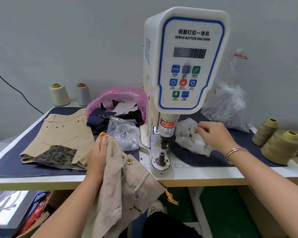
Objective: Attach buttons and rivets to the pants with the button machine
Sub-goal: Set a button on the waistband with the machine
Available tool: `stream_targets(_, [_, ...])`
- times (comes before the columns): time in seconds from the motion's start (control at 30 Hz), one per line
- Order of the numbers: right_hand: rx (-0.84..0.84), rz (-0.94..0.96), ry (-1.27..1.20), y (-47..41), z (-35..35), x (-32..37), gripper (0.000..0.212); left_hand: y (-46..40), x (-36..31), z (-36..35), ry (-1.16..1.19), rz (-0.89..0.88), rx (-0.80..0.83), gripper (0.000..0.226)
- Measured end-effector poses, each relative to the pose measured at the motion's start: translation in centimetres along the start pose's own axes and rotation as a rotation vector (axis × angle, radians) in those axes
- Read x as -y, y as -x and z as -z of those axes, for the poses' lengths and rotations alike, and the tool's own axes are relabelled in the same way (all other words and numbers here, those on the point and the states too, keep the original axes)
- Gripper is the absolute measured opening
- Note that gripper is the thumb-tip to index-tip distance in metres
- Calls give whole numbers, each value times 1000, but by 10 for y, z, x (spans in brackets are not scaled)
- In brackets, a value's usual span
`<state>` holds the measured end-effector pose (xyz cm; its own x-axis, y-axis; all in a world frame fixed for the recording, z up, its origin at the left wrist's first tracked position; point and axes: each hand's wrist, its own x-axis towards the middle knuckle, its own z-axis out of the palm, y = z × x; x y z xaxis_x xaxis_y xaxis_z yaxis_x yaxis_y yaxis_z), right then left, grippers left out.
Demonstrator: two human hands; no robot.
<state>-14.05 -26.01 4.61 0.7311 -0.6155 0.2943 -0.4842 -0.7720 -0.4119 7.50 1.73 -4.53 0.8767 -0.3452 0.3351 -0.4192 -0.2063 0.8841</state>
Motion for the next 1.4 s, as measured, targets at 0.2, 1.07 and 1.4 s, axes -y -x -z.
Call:
stream_targets(0.2, [350, -180, -789, 65, -50, 60, 28, 1, -2, -1, 6, 15, -12, 31])
stream_targets(1.07, [374, -253, -1405, 66, -78, 72, 36, 2, -2, 0, 50, 29, -4, 31])
stream_targets(1.4, [440, -302, -1612, 75, -77, 79, 31, 2, -4, 0, 73, 19, -3, 37])
